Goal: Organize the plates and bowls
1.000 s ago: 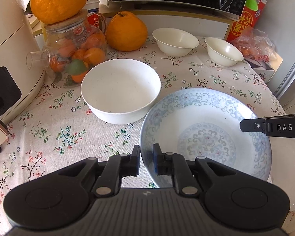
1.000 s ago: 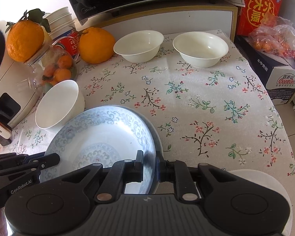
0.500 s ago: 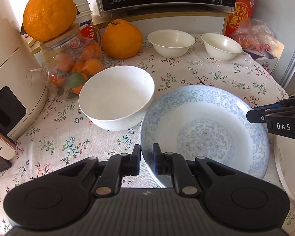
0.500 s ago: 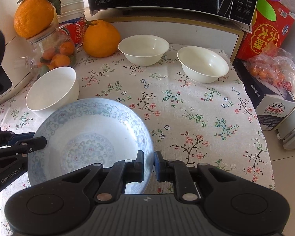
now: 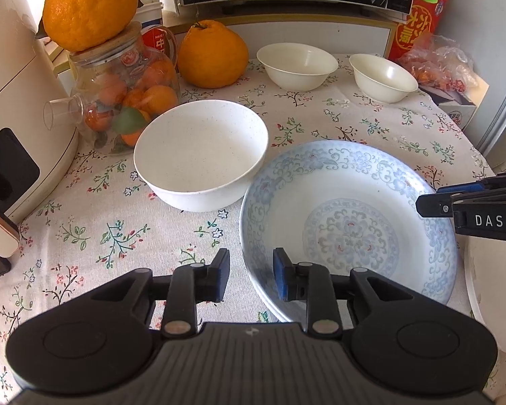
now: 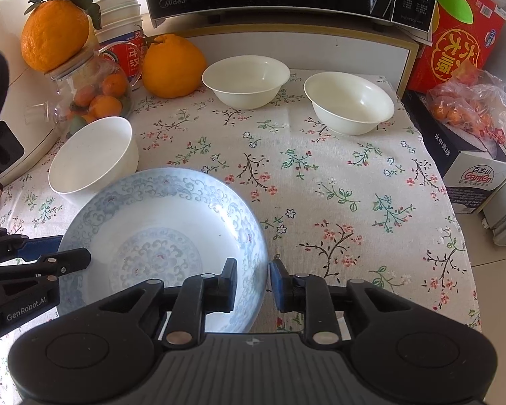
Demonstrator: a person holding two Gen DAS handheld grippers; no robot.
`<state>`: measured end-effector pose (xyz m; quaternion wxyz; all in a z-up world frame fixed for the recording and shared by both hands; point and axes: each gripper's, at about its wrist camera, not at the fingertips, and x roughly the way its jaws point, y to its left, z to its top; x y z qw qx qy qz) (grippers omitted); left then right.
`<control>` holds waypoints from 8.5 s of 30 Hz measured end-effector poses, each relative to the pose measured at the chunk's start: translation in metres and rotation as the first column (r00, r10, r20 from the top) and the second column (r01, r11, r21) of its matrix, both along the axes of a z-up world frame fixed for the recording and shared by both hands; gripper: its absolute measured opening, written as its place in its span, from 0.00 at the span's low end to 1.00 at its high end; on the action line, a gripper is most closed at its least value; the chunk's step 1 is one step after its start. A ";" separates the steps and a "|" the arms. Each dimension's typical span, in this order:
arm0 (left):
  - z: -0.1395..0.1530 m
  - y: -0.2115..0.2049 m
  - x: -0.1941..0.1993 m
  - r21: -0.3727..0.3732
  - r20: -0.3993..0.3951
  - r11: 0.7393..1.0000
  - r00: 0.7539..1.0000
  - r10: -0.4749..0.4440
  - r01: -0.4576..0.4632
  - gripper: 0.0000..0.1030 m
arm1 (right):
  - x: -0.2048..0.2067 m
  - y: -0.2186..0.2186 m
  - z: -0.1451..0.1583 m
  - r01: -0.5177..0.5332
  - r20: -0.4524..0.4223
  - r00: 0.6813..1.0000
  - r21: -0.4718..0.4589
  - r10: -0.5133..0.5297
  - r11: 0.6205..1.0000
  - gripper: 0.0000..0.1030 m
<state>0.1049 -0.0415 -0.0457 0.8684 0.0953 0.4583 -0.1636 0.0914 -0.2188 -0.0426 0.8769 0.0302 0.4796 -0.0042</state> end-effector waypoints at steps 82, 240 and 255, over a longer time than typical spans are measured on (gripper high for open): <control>-0.032 -0.104 -0.070 -0.343 -0.211 0.934 0.960 -0.182 0.102 0.12 | -0.096 -0.186 -0.026 0.360 -0.219 0.926 0.258 -0.309 0.896 0.20; 0.007 0.067 0.043 -0.227 -0.050 0.873 0.900 0.433 -0.432 0.98 | 0.079 0.036 0.006 0.108 0.046 0.990 0.350 -0.132 0.930 0.87; -0.013 0.079 0.072 -0.353 -0.164 0.792 0.866 0.473 -0.499 0.37 | 0.113 0.049 -0.026 0.132 0.017 0.987 0.463 -0.157 0.876 0.23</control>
